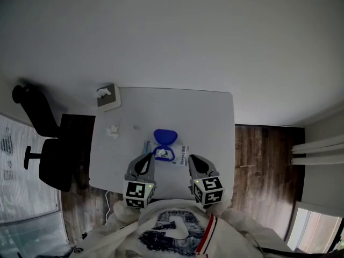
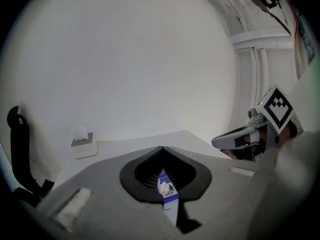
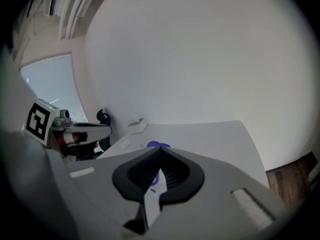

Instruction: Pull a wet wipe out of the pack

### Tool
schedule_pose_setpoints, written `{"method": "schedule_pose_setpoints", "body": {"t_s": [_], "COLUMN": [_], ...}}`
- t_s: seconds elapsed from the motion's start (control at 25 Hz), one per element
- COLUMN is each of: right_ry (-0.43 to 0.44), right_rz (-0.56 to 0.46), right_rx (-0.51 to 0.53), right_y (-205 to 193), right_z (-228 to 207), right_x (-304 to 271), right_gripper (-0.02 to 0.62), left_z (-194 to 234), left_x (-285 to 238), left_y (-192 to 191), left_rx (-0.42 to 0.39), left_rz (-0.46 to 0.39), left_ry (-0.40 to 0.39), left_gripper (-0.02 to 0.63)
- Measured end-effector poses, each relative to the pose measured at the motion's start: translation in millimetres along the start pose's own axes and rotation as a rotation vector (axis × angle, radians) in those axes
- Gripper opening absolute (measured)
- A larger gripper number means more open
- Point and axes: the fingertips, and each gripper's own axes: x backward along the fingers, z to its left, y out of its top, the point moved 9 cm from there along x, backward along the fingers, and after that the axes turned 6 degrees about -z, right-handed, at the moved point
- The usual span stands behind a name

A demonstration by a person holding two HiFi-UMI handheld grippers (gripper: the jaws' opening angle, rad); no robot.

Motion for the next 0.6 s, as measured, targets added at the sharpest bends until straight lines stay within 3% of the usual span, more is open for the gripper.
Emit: {"method": "schedule_pose_setpoints", "body": {"t_s": [0.2, 0.6], "right_ry": [0.021, 0.071], "right_rz": [0.021, 0.140], "right_rx": [0.024, 0.103], "right_y": [-0.7, -4.8], "right_z": [16.3, 35.9], "right_x": [-13.1, -40.3], "right_gripper": [0.008, 0.140], "left_z": [11.3, 22.6], "left_x": [1.8, 0.4], "left_y": [-8.1, -9.5], "left_rx": [0.026, 0.029], "left_rz": [0.017, 0.006], "left_ry": [-0.039, -0.082], "left_gripper": [0.005, 0.005]}}
